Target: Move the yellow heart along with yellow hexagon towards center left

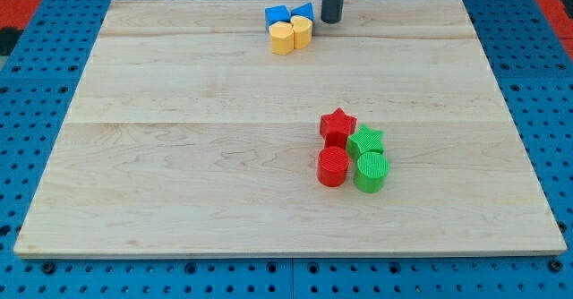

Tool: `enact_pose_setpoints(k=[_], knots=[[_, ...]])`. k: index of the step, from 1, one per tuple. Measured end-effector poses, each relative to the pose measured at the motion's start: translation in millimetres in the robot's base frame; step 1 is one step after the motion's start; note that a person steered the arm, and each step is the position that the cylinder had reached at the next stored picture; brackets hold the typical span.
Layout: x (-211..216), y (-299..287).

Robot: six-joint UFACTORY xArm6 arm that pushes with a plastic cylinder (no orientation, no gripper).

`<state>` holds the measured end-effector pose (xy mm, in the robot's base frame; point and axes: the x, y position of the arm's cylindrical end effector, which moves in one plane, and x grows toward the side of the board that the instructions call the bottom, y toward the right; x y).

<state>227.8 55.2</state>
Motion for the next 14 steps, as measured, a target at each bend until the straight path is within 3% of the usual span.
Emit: enact_pose_setpoints(k=[1,2,4,6,11,14], knots=[[17,-40],[39,-42],[45,9],[65,12],[70,-108],[130,-130]])
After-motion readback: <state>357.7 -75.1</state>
